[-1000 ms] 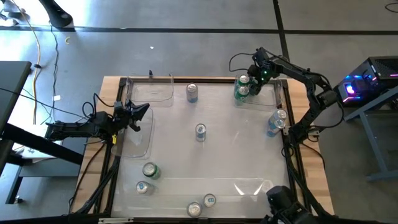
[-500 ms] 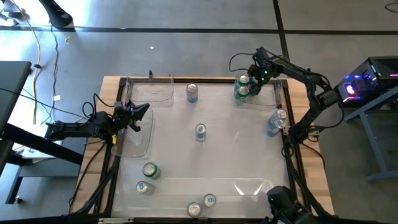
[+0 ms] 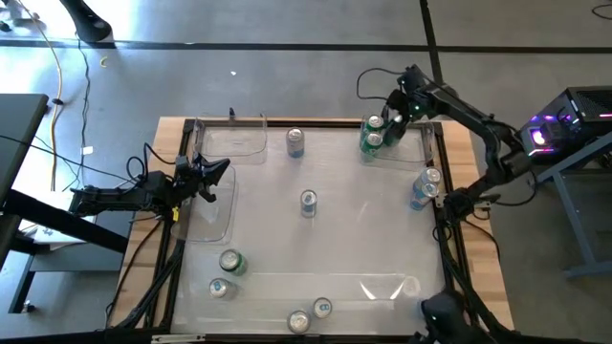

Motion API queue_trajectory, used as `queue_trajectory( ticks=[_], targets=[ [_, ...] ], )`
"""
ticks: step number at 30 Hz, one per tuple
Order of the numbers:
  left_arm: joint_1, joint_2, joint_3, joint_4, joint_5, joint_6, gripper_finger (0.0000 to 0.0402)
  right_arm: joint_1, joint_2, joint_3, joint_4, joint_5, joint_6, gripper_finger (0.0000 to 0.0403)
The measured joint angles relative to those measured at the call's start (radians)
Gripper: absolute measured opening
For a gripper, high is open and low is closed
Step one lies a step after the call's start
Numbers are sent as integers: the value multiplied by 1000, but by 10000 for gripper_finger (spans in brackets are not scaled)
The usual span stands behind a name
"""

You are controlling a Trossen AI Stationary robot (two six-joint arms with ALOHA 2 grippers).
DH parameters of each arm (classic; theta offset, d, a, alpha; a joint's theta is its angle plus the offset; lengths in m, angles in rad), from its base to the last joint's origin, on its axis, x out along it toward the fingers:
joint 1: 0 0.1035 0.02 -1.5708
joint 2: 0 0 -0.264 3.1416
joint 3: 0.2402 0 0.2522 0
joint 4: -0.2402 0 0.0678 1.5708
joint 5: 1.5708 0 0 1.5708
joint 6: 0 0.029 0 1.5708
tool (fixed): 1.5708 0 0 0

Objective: Sort soda cans
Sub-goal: Put the green soda can into the top right transparent bin

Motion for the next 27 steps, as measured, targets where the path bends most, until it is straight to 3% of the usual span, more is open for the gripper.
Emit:
queue_trajectory(
  ticks=[9,15,20,27],
  targets=[
    [0,0,0,0,0,0,10,34,-93,0,10,3,28,354],
    [0,0,0,1,0,0,10,118,-163,0,12,84,48,354],
    [0,0,0,1,0,0,10,271,-267,0,38,81,130,354],
    [3,0,3,31,-6,82,10,583,-385,0,89,78,264,354]
  ],
)
